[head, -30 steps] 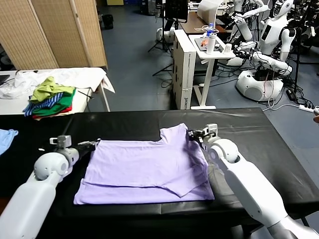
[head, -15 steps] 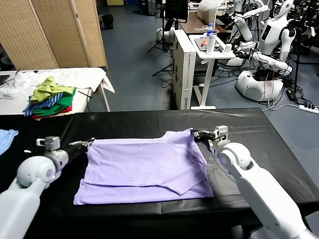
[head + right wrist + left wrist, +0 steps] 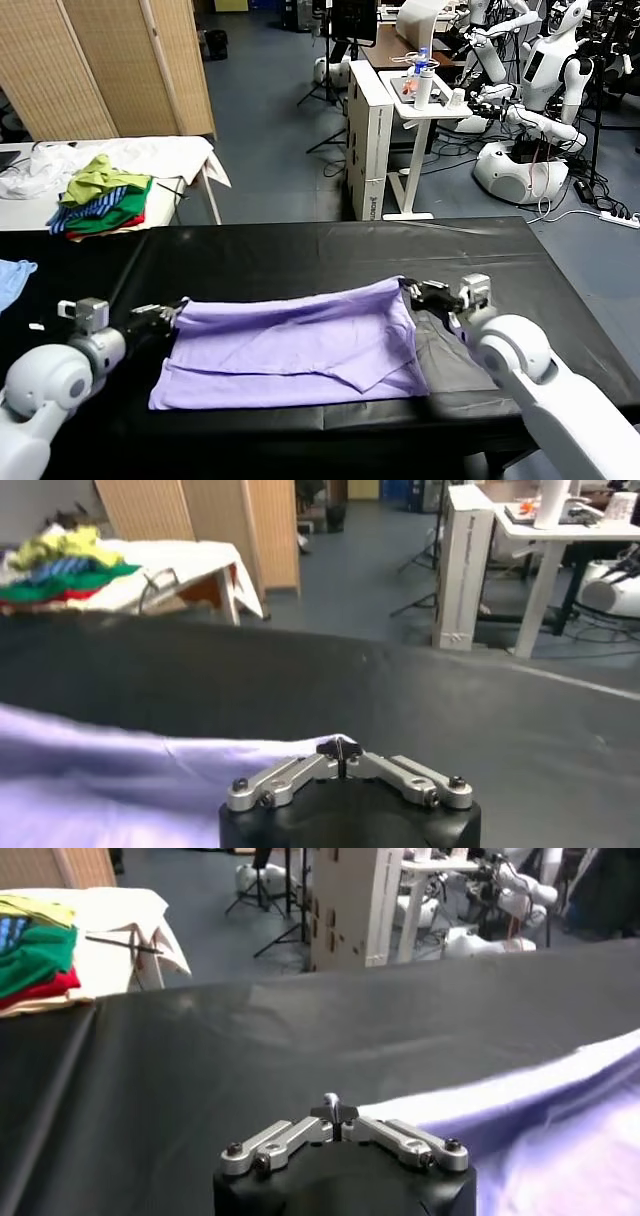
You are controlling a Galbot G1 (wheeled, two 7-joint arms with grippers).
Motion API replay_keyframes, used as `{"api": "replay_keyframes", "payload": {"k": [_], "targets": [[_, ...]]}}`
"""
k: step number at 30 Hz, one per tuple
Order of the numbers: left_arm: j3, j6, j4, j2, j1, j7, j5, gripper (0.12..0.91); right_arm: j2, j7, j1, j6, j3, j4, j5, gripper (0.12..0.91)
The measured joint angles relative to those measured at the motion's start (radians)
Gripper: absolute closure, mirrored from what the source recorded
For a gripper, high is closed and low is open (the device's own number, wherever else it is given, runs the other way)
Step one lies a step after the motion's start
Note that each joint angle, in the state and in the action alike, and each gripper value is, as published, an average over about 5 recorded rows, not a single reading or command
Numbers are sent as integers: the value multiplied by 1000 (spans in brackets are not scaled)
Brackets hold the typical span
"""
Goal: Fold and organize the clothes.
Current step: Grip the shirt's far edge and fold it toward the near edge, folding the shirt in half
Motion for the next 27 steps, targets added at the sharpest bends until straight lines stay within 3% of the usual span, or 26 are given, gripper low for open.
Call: {"api": "replay_keyframes", "payload": {"k": [27], "targets": [[-67,5,-80,-45,180,3,134,878,-32,2,-70,-12,-3,36,2,886]]}}
